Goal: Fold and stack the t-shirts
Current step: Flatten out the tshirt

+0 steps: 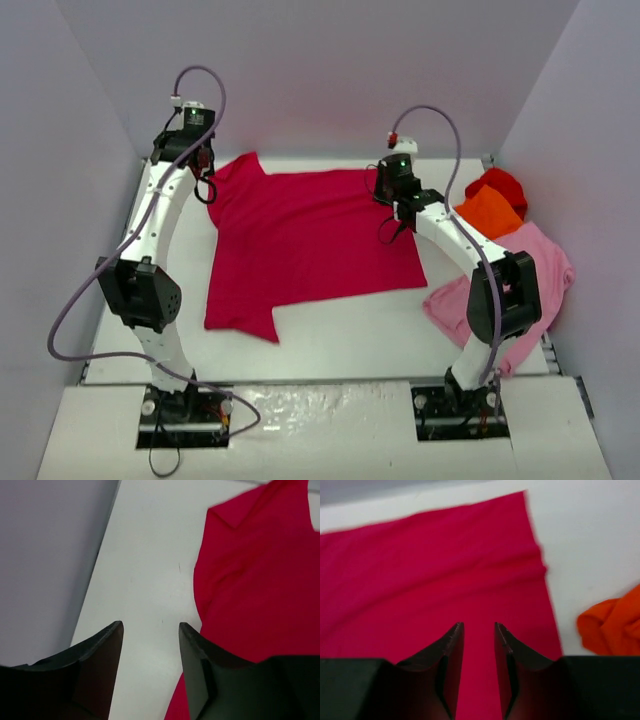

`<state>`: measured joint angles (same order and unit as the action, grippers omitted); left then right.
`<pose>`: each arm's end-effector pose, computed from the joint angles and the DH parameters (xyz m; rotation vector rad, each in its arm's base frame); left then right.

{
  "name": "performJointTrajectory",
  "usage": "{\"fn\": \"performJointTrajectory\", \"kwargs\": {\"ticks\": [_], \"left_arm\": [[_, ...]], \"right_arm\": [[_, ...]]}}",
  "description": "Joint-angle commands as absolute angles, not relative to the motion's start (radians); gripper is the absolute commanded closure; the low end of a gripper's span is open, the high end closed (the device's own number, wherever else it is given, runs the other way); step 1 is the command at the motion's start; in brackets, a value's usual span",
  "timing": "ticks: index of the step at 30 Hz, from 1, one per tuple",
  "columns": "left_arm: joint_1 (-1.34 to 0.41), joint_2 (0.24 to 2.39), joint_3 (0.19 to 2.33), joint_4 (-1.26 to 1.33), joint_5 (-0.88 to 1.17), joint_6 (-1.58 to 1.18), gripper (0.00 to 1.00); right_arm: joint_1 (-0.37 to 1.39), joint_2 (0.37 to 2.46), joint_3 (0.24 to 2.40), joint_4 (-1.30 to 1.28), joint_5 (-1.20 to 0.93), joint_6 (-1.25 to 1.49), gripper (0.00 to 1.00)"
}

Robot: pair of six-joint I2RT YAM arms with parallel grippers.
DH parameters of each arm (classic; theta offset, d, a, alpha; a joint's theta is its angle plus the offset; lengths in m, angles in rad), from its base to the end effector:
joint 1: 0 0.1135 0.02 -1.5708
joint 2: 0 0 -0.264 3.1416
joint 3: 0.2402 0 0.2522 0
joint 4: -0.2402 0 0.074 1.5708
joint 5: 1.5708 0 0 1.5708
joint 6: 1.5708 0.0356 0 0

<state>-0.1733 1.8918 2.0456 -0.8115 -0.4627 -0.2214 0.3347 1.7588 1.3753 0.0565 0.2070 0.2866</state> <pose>0.4164 -0.0568 0.3961 -0.3003 2.1428 0.2895 0.4010 0.1317 0.3019 0.0953 1.8945 0.2274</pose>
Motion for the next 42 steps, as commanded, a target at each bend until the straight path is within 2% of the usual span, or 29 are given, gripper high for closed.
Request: {"fn": "performJointTrajectory", "kwargs": {"ticks": [1, 2, 3, 8, 9, 11, 12, 14, 16, 21, 23, 29, 42], "left_arm": [[-0.205, 1.728, 1.883, -0.954, -0.284, -0.390, 0.83], [-0.204, 1.696, 1.835, -0.952, -0.243, -0.408, 0.94], [-0.205, 1.668, 1.767, -0.951, -0.219, -0.426, 0.98], [-0.207, 1.483, 1.589, -0.941, -0.113, -0.472, 1.00], [-0.206, 1.449, 1.568, -0.957, -0.116, -0.474, 0.95], [-0.206, 1.383, 1.539, -0.989, -0.114, -0.473, 0.75], [-0.204, 1.366, 1.526, -1.001, -0.099, -0.474, 0.69], [-0.204, 1.345, 1.502, -1.024, -0.081, -0.474, 0.63], [-0.204, 1.328, 1.474, -1.061, -0.049, -0.477, 0.60], [-0.206, 1.316, 1.443, -1.111, -0.035, -0.485, 0.59], [-0.204, 1.316, 1.429, -1.121, -0.041, -0.480, 0.58], [-0.206, 1.318, 1.378, -1.092, -0.061, -0.498, 0.56], [-0.204, 1.290, 1.313, -1.074, -0.076, -0.510, 0.56]], "right_arm": [[0.480, 1.635, 1.262, 0.044, 0.056, 0.361, 0.97], [0.501, 1.640, 1.268, 0.040, 0.030, 0.371, 1.00], [0.529, 1.647, 1.281, 0.037, -0.017, 0.386, 1.00], [0.690, 1.702, 1.329, 0.031, -0.209, 0.408, 1.00], [0.735, 1.711, 1.336, 0.015, -0.215, 0.397, 1.00], [0.804, 1.714, 1.300, 0.005, -0.193, 0.407, 1.00], [0.835, 1.710, 1.277, 0.005, -0.195, 0.420, 0.99], [0.867, 1.699, 1.230, 0.016, -0.219, 0.452, 0.92], [0.935, 1.672, 1.153, 0.059, -0.255, 0.515, 0.81], [1.057, 1.610, 1.068, 0.063, -0.248, 0.579, 0.58], [1.087, 1.585, 1.003, 0.065, -0.238, 0.614, 0.53], [1.116, 1.566, 0.916, 0.195, -0.279, 0.662, 0.48], [1.123, 1.835, 1.031, 0.332, -0.338, 0.606, 0.48]]}}
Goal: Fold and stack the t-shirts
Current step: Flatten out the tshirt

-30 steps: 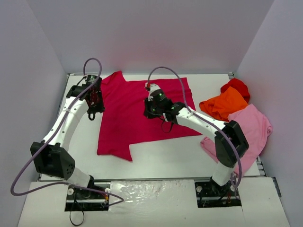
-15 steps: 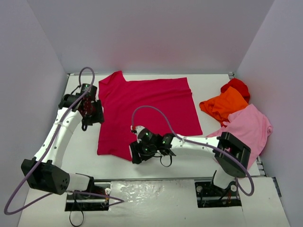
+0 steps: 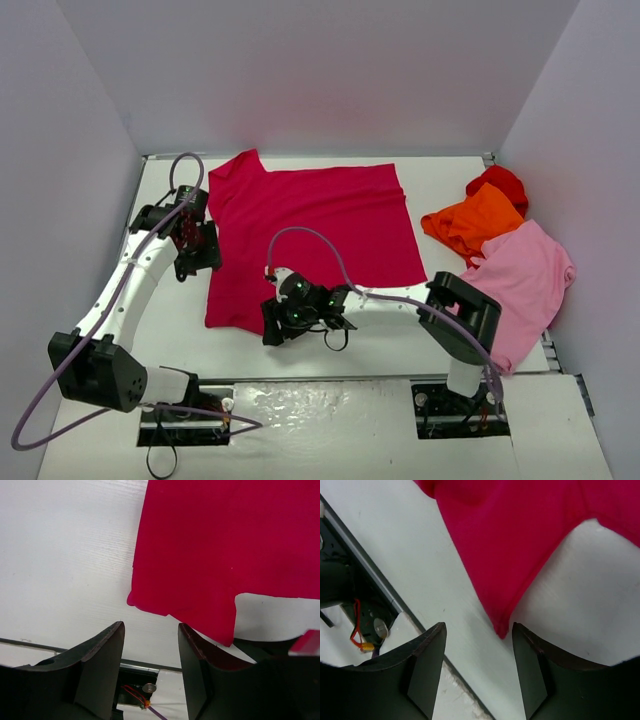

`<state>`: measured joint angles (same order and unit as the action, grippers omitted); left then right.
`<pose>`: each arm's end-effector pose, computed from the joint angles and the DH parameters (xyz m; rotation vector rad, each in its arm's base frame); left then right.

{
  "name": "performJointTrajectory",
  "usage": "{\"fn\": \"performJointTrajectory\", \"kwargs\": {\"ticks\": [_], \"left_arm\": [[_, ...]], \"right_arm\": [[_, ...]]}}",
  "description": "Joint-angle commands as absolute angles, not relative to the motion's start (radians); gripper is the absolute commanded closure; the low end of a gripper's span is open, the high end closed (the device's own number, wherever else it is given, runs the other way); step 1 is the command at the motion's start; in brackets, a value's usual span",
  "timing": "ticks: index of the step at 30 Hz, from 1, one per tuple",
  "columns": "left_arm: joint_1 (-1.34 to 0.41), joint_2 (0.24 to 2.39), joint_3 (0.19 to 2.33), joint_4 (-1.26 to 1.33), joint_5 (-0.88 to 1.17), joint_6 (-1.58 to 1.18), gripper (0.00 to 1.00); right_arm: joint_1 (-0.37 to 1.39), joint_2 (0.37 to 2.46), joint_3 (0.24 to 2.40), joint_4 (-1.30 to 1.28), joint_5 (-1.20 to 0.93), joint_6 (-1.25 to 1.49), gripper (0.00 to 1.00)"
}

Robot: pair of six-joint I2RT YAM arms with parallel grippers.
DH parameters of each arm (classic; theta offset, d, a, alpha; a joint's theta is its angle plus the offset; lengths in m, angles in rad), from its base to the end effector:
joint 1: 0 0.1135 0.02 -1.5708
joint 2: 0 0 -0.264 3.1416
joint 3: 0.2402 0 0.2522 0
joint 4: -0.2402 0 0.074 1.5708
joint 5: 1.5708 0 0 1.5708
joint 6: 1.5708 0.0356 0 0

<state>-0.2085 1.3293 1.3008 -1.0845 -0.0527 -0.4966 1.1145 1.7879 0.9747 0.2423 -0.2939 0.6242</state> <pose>0.2468 -0.0503 0.3246 -0.4025 2.6600 -0.1499 0.1581 0.3454 0.1762 -0.7760 2.2969 1.2392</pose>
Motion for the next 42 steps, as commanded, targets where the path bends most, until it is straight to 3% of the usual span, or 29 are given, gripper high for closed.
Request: {"fn": "performJointTrajectory", "kwargs": {"ticks": [1, 3, 4, 7, 11, 17, 18, 19, 22, 23, 31, 38, 40, 42], "left_arm": [[-0.204, 1.289, 1.306, -1.074, -0.077, -0.509, 0.56], [-0.204, 1.287, 1.299, -1.070, -0.079, -0.508, 0.56], [-0.203, 1.287, 1.295, -1.068, -0.078, -0.506, 0.56], [-0.204, 1.289, 1.285, -1.063, -0.081, -0.503, 0.56], [-0.202, 1.296, 1.262, -1.039, -0.071, -0.502, 0.56], [-0.206, 1.308, 1.237, -0.997, -0.036, -0.514, 0.56], [-0.206, 1.310, 1.234, -0.996, -0.037, -0.513, 0.56], [-0.206, 1.310, 1.233, -0.998, -0.038, -0.510, 0.56], [-0.206, 1.315, 1.230, -1.005, -0.046, -0.503, 0.56], [-0.206, 1.313, 1.229, -1.006, -0.049, -0.502, 0.56], [-0.206, 1.306, 1.217, -1.002, -0.060, -0.494, 0.56], [-0.206, 1.301, 1.230, -1.009, -0.069, -0.485, 0.56], [-0.206, 1.299, 1.225, -0.997, -0.059, -0.489, 0.56], [-0.207, 1.298, 1.217, -0.989, -0.046, -0.496, 0.56]], "right_arm": [[1.123, 1.850, 1.036, 0.346, -0.347, 0.610, 0.48], [1.122, 1.872, 1.045, 0.352, -0.367, 0.611, 0.50], [1.123, 1.873, 1.050, 0.349, -0.374, 0.608, 0.57], [1.124, 1.848, 1.067, 0.304, -0.377, 0.615, 0.98], [1.097, 1.758, 1.126, 0.276, -0.412, 0.599, 1.00], [0.838, 1.747, 1.241, 0.496, -0.454, 0.669, 1.00], [0.804, 1.766, 1.267, 0.494, -0.443, 0.665, 0.97], [0.779, 1.809, 1.300, 0.476, -0.446, 0.654, 0.83], [0.720, 1.906, 1.393, 0.377, -0.449, 0.617, 0.05], [0.719, 1.921, 1.394, 0.371, -0.442, 0.615, 0.00], [0.766, 1.835, 1.296, 0.297, -0.373, 0.579, 0.00], [0.993, 1.652, 1.159, 0.149, -0.215, 0.584, 0.06], [1.002, 1.644, 1.125, 0.144, -0.174, 0.595, 0.17], [1.000, 1.656, 1.099, 0.133, -0.127, 0.594, 0.37]]}}
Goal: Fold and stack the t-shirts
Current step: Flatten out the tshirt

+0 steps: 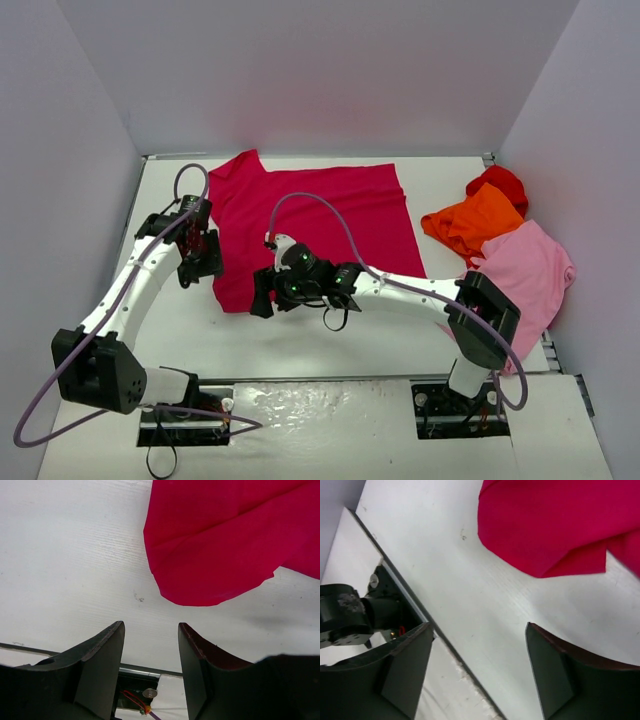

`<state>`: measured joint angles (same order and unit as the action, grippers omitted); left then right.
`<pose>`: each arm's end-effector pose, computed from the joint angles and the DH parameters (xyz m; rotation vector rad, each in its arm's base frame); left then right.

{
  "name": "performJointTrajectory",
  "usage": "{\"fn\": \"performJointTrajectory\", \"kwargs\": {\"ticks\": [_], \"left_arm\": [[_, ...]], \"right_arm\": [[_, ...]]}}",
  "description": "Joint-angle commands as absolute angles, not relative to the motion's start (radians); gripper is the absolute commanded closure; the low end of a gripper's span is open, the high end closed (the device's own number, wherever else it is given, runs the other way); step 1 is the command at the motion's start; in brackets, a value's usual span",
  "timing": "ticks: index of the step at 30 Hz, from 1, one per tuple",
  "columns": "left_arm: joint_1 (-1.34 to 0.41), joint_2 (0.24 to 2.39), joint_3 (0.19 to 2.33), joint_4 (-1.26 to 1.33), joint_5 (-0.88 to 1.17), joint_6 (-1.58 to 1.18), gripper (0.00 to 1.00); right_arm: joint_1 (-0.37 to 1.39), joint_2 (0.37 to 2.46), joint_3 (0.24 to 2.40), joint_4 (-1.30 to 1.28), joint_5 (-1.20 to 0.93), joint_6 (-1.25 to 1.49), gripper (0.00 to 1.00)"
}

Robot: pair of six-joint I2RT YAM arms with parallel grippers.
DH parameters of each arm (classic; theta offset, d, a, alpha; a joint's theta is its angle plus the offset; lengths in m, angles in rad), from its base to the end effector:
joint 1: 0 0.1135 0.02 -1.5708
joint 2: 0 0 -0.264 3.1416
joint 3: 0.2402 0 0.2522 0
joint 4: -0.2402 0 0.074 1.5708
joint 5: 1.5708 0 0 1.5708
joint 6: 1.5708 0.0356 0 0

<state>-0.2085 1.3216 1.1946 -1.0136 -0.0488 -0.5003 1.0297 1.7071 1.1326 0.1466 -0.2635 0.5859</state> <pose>0.2461 -0.0503 0.2983 -0.4095 2.6869 -0.1439 0.1943 0.3414 0.2473 -0.6742 2.1275 1.2371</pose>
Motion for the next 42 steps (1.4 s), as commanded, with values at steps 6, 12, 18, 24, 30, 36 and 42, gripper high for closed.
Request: {"fn": "performJointTrajectory", "kwargs": {"ticks": [6, 12, 18, 24, 30, 36, 42], "left_arm": [[-0.206, 1.285, 1.195, -0.995, -0.040, -0.494, 0.56], [-0.205, 1.266, 1.177, -1.014, -0.057, -0.486, 0.56], [-0.206, 1.261, 1.163, -1.014, -0.065, -0.482, 0.56], [-0.206, 1.267, 1.155, -1.005, -0.064, -0.477, 0.56], [-0.205, 1.274, 1.151, -0.998, -0.061, -0.470, 0.56], [-0.206, 1.278, 1.149, -0.999, -0.061, -0.463, 0.56], [-0.206, 1.276, 1.149, -0.997, -0.061, -0.462, 0.56]], "right_arm": [[0.997, 1.742, 1.090, 0.110, -0.041, 0.588, 0.74], [1.003, 1.832, 1.123, 0.133, -0.061, 0.591, 0.60], [1.008, 1.918, 1.176, 0.164, -0.074, 0.593, 0.43], [1.006, 1.962, 1.206, 0.178, -0.073, 0.592, 0.43], [1.005, 1.987, 1.213, 0.176, -0.028, 0.585, 0.43], [1.002, 2.003, 1.221, 0.143, 0.051, 0.568, 0.44], [0.985, 1.990, 1.204, 0.123, 0.094, 0.552, 0.44]]}}
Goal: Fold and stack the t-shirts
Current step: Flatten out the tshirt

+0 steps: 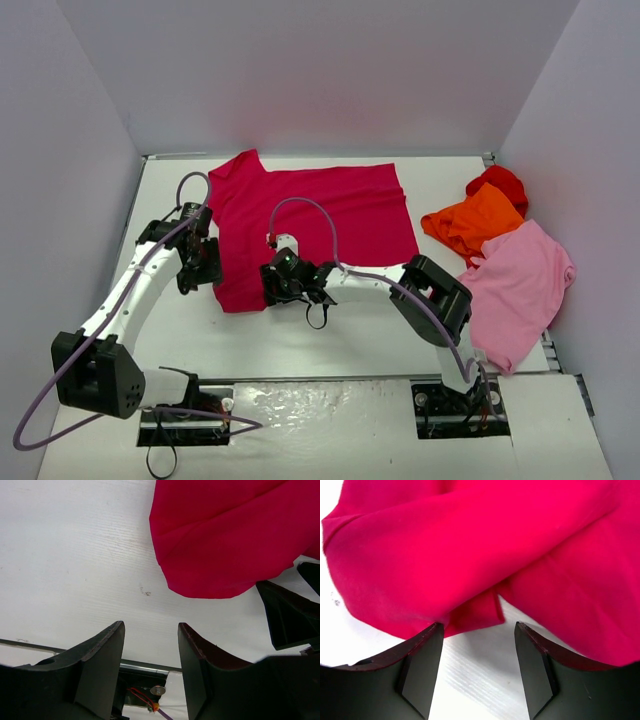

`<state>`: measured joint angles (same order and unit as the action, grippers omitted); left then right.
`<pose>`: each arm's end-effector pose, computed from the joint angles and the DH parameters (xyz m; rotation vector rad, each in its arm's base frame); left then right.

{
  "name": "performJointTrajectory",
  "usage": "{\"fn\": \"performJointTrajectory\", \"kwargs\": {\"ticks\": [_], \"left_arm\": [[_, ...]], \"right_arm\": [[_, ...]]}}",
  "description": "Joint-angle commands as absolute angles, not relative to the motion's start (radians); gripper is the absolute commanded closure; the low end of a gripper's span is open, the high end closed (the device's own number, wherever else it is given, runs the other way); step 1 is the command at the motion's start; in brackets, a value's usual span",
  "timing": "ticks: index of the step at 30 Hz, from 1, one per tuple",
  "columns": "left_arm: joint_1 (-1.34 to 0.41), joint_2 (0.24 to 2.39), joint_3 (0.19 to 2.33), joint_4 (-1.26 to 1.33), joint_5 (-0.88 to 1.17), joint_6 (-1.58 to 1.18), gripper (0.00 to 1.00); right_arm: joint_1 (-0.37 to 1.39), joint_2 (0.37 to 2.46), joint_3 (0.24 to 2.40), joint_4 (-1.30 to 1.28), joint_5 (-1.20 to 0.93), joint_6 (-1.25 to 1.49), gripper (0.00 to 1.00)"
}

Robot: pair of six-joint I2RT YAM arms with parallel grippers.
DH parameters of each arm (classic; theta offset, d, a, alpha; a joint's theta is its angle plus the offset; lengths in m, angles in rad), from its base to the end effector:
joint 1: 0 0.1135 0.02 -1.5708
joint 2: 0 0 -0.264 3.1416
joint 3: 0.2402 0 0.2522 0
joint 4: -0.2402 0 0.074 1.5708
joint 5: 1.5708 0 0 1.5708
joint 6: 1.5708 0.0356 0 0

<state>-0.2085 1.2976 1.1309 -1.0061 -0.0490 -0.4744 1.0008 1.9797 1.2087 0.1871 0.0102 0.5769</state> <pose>0.2379 -0.0485 0.2852 -0.3777 2.7218 -0.1221 0.2345 0.3651 0.1676 -0.4768 2.2456 0.8678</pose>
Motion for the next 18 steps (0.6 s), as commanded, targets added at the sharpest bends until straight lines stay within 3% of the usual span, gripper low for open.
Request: {"fn": "performJointTrajectory", "kwargs": {"ticks": [1, 10, 14, 18], "left_arm": [[-0.204, 1.276, 1.150, -0.997, -0.061, -0.460, 0.56], [-0.204, 1.282, 1.152, -0.991, -0.055, -0.462, 0.56], [-0.204, 1.284, 1.150, -0.994, -0.057, -0.460, 0.56], [-0.204, 1.285, 1.150, -0.992, -0.059, -0.458, 0.56]], "right_arm": [[0.974, 1.986, 1.193, 0.123, 0.098, 0.549, 0.44], [0.959, 2.003, 1.183, 0.122, 0.092, 0.542, 0.48], [0.960, 2.009, 1.190, 0.123, 0.075, 0.540, 0.62], [0.969, 2.007, 1.197, 0.119, 0.052, 0.543, 0.63]]}}
